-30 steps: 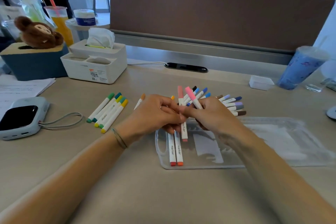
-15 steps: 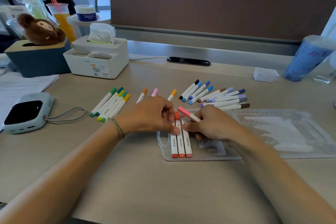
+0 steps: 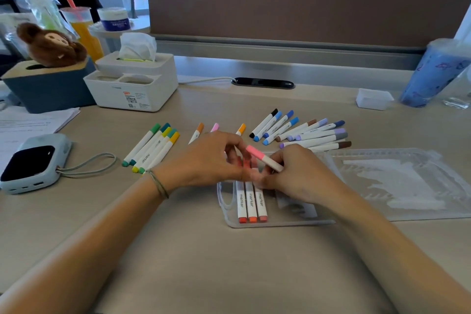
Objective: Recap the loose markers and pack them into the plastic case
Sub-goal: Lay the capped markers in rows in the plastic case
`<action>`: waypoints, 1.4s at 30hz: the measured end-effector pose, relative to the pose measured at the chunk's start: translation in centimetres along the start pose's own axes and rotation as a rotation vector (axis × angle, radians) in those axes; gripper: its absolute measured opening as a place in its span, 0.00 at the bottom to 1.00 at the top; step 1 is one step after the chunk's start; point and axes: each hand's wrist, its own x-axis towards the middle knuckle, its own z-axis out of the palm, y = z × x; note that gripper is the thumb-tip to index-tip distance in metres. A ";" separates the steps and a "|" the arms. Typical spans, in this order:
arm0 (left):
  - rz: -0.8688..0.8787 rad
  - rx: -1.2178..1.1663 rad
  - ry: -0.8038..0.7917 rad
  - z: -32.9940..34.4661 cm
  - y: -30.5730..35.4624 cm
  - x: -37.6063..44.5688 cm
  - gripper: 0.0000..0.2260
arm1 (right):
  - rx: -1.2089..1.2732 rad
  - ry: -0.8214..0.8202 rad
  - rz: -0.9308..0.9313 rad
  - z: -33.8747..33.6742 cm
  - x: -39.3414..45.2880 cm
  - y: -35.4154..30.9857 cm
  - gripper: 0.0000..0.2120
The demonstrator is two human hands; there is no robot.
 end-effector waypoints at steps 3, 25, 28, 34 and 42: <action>0.040 -0.333 0.085 0.0 0.5 0.1 0.08 | 0.090 -0.053 -0.041 -0.8 -0.5 0.0 0.02; 0.103 -0.101 0.176 0.7 -0.3 0.5 0.12 | 0.432 -0.138 0.106 -2.3 -0.8 0.8 0.06; 0.080 -0.001 0.091 0.7 -0.4 0.3 0.10 | 0.389 -0.133 0.129 -1.7 -0.6 0.8 0.06; 0.119 0.040 0.064 1.5 -0.4 0.4 0.10 | 0.044 -0.102 0.036 -0.7 -0.4 0.2 0.12; 0.071 0.049 0.092 1.1 -0.5 0.5 0.16 | 0.216 -0.116 0.123 -1.4 -0.1 0.8 0.11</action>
